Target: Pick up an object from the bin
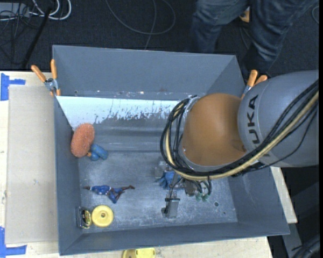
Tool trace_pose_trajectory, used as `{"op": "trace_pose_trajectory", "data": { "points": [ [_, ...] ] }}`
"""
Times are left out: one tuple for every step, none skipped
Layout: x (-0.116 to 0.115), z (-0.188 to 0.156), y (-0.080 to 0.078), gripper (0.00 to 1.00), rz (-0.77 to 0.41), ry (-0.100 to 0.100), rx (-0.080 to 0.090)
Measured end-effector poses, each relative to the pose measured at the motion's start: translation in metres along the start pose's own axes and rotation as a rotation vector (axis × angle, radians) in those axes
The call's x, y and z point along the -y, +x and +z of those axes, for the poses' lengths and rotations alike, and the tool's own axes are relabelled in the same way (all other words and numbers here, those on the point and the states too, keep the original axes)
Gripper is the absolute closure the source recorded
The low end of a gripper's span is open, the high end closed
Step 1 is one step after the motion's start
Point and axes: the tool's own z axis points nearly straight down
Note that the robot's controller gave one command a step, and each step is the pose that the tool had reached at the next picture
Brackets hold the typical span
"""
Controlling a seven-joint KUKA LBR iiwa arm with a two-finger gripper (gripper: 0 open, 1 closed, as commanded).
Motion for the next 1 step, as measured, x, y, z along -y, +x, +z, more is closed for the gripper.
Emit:
{"op": "trace_pose_trajectory", "data": {
  "points": [
    [0.0003, -0.0041, -0.0018, 0.0, 0.003, -0.001, 0.008]
  ]
}}
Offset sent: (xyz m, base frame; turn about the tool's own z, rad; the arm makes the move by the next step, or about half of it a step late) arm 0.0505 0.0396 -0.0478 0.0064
